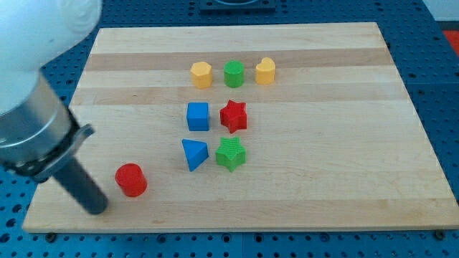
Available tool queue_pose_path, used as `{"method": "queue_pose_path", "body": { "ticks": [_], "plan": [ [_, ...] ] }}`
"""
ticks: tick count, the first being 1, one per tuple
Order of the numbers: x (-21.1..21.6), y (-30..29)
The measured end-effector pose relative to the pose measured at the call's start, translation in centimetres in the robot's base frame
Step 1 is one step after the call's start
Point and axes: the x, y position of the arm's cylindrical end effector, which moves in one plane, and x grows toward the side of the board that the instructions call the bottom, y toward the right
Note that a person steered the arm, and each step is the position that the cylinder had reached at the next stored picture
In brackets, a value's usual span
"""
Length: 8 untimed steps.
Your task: Push the red circle below the green star
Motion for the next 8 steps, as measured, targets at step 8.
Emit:
{"method": "queue_pose_path", "body": {
  "ticks": [8],
  "plan": [
    [-2.9,5.3]
  ]
}}
